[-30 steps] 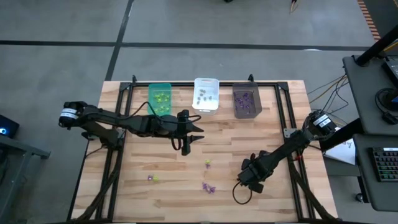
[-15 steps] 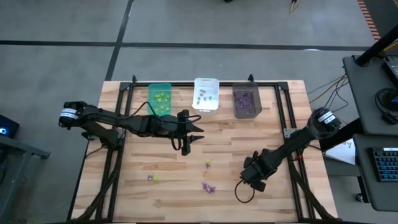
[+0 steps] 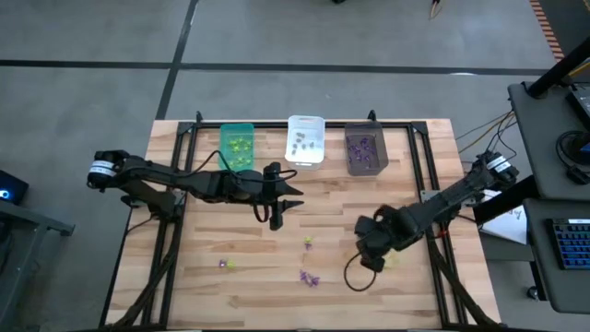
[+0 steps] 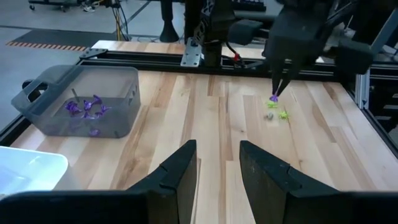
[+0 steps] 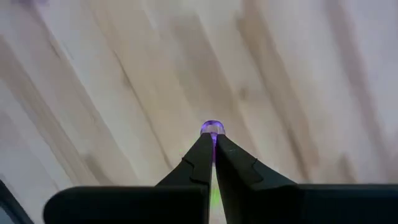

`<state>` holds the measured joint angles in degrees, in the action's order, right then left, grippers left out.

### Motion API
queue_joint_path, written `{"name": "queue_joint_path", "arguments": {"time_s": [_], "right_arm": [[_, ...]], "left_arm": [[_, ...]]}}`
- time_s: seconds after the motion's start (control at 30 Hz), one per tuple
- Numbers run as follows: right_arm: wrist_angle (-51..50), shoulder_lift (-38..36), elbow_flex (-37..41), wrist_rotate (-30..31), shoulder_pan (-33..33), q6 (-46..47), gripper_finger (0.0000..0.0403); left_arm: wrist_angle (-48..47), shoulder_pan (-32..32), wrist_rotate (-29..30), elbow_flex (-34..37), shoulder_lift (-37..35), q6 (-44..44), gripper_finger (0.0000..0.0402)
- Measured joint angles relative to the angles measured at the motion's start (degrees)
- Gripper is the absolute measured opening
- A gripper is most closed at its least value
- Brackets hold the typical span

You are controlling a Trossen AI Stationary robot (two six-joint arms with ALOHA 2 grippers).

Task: Sort Halloween decoration
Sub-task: Put the purple witch hat toy into the gray bin

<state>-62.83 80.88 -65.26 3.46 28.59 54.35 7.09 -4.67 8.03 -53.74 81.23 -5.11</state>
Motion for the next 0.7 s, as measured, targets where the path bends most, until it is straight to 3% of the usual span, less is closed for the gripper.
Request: {"name": "queue_joint_path", "arguments": {"time_s": [0.3, 0.7], "right_arm": [[0.0, 1.9, -11.2, 7.0, -12.6, -22.7, 0.0009], [-0.8, 6.2, -19.0, 7.5, -39.4, -46.9, 0.0009]], "left_arm": [[0.2, 0.0, 0.0, 0.0, 0.0, 0.1, 0.0104], [-0.6, 0.0, 0.0, 0.0, 0.0, 0.1, 0.0104]]}}
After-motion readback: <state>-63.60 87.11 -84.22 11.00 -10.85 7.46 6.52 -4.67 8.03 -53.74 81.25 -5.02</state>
